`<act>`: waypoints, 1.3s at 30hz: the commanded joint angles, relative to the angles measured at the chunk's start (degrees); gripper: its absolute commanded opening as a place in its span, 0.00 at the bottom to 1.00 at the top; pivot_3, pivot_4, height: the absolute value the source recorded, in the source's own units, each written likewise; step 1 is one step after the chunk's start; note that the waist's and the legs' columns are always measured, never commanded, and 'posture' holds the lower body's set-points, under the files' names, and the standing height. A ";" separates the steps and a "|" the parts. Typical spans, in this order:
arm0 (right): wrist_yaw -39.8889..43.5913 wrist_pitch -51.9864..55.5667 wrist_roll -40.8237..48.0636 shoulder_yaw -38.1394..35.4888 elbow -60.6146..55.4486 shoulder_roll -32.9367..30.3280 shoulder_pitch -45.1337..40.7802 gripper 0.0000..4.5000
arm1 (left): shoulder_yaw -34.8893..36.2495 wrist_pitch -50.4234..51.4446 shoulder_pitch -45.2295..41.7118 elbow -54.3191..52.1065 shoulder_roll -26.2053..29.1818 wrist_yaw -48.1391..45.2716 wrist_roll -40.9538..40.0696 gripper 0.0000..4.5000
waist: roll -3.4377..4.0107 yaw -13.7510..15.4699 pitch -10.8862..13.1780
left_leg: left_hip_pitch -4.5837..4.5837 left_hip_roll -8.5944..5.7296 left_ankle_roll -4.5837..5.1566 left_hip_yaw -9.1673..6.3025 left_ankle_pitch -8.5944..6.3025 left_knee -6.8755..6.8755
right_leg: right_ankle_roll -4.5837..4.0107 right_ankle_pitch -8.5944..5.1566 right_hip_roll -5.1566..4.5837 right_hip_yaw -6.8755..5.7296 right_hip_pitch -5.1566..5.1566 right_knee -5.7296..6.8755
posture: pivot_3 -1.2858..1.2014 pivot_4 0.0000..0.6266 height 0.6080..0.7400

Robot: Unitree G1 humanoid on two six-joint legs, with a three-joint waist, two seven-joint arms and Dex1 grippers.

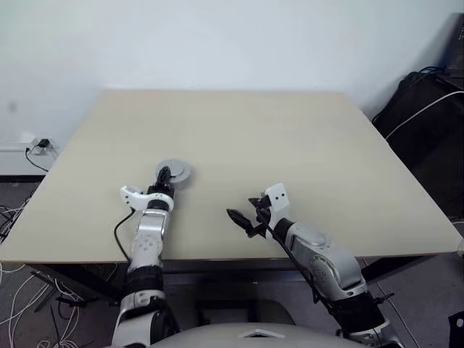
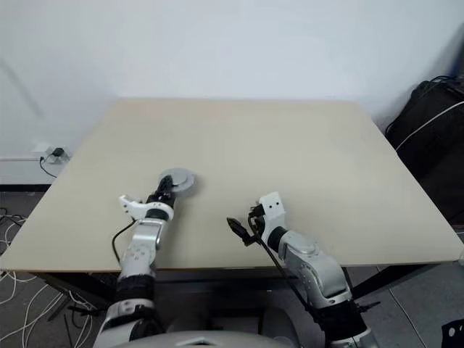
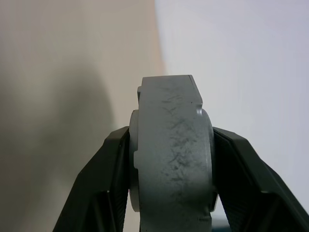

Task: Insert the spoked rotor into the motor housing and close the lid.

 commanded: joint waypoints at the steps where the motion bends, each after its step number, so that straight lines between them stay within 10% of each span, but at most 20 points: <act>1: 0.46 -0.99 -0.92 -0.74 -1.06 0.80 0.06 1.00 | 1.05 -0.11 -5.15 3.94 -0.54 -1.73 2.68 0.48 | 0.00 -0.09 0.00 | 0.00 0.00 0.00 0.00 0.00 0.00 | 0.03 0.01 0.00 0.00 0.00 0.00 | 0.52 0.00 1.00; 11: 0.27 -0.30 -2.25 -1.83 -0.98 2.45 0.57 1.00 | 4.53 -0.15 -11.27 16.54 -0.02 2.43 11.85 0.48 | -0.02 -0.74 -0.01 | 0.01 0.02 -0.04 -0.01 0.02 -0.02 | 0.20 0.11 0.02 -0.02 -0.01 0.03 | 0.52 0.00 1.00; 19: 0.42 0.38 -2.92 -1.85 -0.37 3.58 0.50 1.00 | 4.28 7.11 -4.09 9.11 0.41 7.52 15.47 0.99 | 0.00 -1.23 -0.24 | 0.16 0.06 -0.05 -0.05 0.02 -0.03 | 0.20 0.12 0.02 0.11 0.03 0.13 | 0.52 0.00 1.00; 30: 0.88 1.78 -3.14 -2.39 1.48 5.34 0.15 1.00 | -4.38 22.29 20.90 -19.68 7.30 7.37 22.27 0.99 | 0.14 -3.01 -0.92 | 1.21 0.19 0.00 0.12 -0.07 -0.38 | -0.20 -0.15 0.08 0.34 0.78 0.21 | 0.52 0.00 1.00; 39: -7.79 -15.07 -13.81 -4.14 4.44 7.78 3.55 1.00 | -18.86 0.79 33.70 -30.30 11.08 6.13 50.07 0.99 | 0.20 -2.56 -0.86 | 1.48 0.29 -0.06 0.27 -0.08 -0.59 | -0.36 -0.24 0.13 0.44 0.74 0.40 | 0.52 0.00 1.00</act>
